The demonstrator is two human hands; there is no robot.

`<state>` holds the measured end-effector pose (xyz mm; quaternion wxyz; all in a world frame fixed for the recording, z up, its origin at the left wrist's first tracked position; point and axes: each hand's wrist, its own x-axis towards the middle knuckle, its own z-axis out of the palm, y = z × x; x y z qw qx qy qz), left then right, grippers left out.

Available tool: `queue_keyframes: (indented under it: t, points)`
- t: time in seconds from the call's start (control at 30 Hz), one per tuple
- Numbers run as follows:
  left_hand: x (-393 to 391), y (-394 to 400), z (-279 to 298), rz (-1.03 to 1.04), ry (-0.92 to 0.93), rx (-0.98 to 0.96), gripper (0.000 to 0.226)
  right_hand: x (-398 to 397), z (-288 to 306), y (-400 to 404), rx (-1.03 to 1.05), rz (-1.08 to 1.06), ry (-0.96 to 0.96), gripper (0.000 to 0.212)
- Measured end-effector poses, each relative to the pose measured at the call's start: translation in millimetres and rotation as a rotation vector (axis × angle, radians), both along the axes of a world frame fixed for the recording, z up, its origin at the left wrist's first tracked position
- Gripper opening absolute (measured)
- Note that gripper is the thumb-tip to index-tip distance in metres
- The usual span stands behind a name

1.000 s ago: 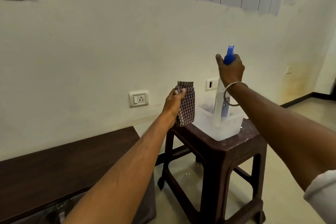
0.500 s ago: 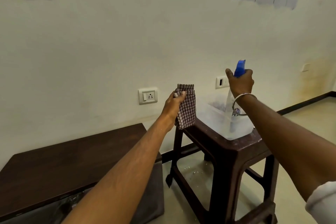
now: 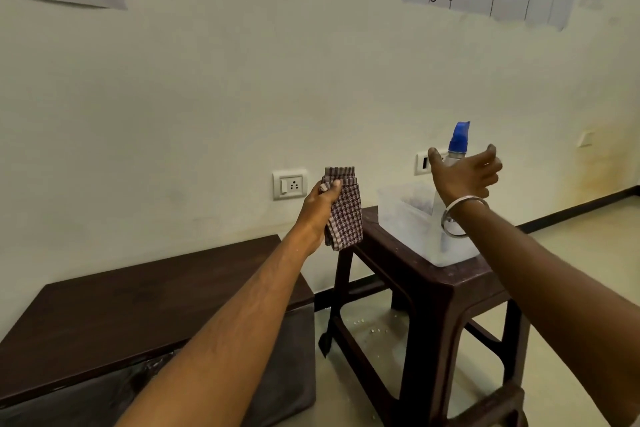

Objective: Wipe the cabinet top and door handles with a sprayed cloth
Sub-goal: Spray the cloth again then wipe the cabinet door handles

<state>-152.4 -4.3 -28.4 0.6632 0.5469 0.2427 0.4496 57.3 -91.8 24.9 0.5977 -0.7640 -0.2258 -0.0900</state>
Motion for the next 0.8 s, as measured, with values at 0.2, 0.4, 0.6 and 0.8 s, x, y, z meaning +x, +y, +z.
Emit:
queue_keyframes:
  t: [0.2,0.4,0.6,0.8]
  points:
    - [-18,-13,10,0.02,-0.055,-0.001,0.014,-69,-10,-12,0.236,0.072,-0.243,0.057]
    - [-47,-21,17,0.113,-0.109,-0.006,0.013,-123,-47,-11,-0.166,0.803,-0.6,0.051]
    - [-111,-13,16,0.26,-0.069,0.01,0.018,-157,-72,6,-0.307,0.968,-0.782,0.092]
    - [-179,-12,-3,0.34,-0.047,-0.026,0.017,-213,-90,28,-0.113,1.119,-0.939,0.07]
